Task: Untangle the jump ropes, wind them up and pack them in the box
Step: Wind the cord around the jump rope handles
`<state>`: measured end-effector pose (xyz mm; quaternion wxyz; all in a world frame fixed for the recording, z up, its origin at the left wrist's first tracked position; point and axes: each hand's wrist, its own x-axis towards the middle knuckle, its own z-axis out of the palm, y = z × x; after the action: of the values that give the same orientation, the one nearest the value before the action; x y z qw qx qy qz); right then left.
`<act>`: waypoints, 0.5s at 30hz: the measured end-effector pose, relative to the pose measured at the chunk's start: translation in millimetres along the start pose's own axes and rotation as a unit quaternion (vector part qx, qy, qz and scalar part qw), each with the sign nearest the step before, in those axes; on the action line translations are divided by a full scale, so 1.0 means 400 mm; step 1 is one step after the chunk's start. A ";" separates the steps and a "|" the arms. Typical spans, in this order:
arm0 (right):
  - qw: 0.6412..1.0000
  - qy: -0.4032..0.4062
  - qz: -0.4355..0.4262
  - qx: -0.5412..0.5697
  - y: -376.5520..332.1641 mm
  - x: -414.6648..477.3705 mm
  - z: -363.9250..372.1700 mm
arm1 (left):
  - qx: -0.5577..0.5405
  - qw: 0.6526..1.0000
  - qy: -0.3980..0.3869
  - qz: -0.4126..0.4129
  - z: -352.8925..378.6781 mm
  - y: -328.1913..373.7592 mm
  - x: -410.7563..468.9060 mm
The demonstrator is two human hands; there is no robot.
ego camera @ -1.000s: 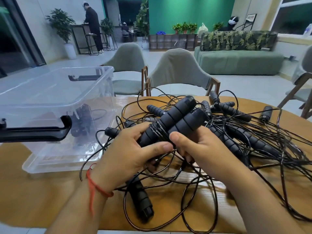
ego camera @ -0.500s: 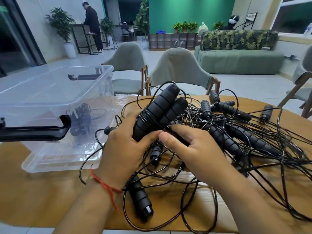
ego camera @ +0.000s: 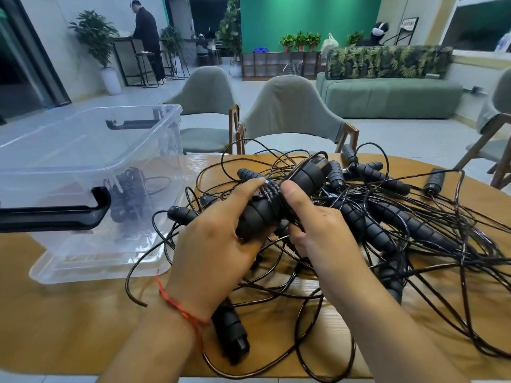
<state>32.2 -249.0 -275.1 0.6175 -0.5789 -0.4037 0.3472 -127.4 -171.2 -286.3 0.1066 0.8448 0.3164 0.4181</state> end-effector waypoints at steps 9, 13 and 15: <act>0.997 -0.039 -0.042 0.059 -0.006 0.010 -0.038 | -0.417 0.855 -0.173 -0.255 -0.046 0.039 0.049; 0.993 -0.077 -0.085 0.021 0.001 0.005 -0.035 | -0.517 0.755 -0.224 -0.335 -0.059 0.043 0.046; 0.986 -0.111 -0.125 0.005 0.001 0.001 -0.027 | -0.530 0.721 -0.284 -0.343 -0.076 0.040 0.028</act>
<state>42.0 -253.4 -275.7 0.6102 -0.4788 -0.5371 0.3315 -138.8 -179.2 -253.1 0.7584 0.5628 0.2663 0.1931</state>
